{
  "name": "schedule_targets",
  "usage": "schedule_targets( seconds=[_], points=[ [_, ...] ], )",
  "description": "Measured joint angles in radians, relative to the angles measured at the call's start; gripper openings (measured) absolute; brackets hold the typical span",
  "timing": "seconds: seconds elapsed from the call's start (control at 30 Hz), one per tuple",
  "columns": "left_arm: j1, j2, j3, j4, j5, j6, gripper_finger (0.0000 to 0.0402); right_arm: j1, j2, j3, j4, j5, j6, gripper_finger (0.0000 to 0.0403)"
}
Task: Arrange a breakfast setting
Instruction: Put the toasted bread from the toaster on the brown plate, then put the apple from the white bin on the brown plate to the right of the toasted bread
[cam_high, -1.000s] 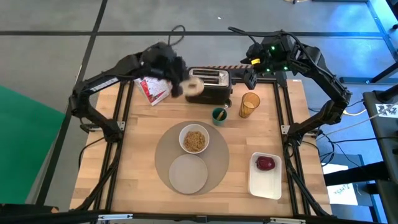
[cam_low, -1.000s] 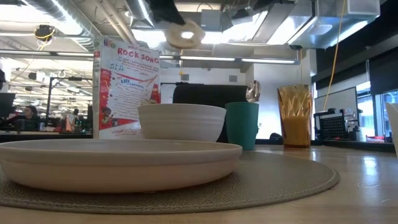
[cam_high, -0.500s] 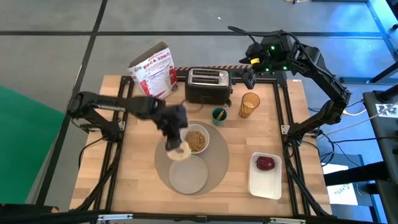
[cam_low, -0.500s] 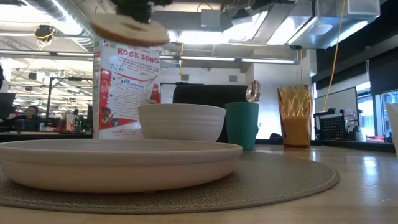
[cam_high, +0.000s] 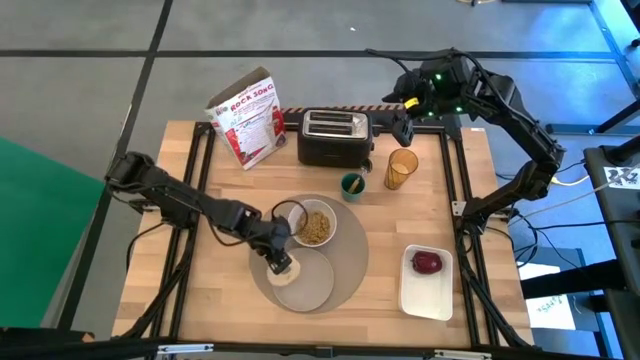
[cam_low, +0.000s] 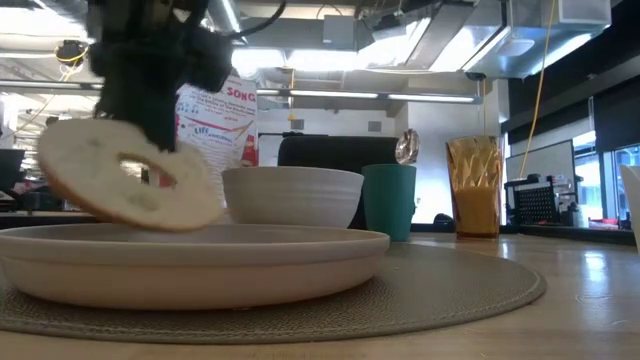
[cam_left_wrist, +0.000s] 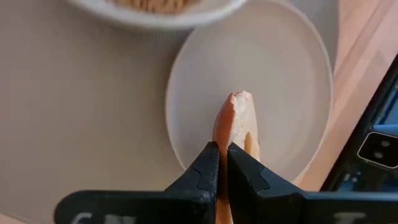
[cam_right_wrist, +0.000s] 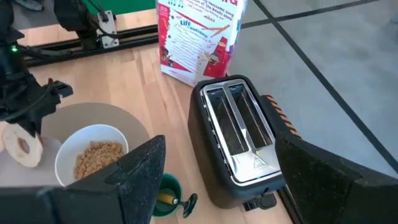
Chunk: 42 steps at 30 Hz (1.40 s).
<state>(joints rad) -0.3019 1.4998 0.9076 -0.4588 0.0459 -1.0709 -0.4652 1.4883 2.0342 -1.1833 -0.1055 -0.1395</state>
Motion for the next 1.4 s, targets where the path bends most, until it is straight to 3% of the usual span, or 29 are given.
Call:
schedule_targets(
  seconds=[0.2,0.53,0.77,0.97,1.13,1.4],
  points=[
    [-0.028,0.0,-0.061,0.116,-0.041,-0.077,0.0011,0.0,0.0,0.0,-0.051,0.0,-0.021,0.0291],
    [-0.03,0.0,-0.066,0.137,-0.088,-0.021,0.0018,0.0,0.0,0.0,-0.075,0.009,-0.023,0.0291],
    [-0.049,0.0,-0.066,0.134,-0.165,-0.018,0.0076,0.0,0.0,0.0,-0.075,0.01,0.0,0.0291],
    [-0.041,-0.005,-0.066,0.127,-0.093,-0.018,0.0135,0.0,0.0,0.0,-0.065,0.06,0.008,0.0291],
    [-0.024,-0.073,-0.066,0.127,-0.046,-0.012,0.0152,0.0,0.0,0.0,-0.04,0.077,0.046,0.0291],
    [0.001,-0.241,-0.066,0.045,-0.116,0.024,0.0152,0.0,0.0,0.0,-0.081,0.068,0.135,0.0291]
  ],
)
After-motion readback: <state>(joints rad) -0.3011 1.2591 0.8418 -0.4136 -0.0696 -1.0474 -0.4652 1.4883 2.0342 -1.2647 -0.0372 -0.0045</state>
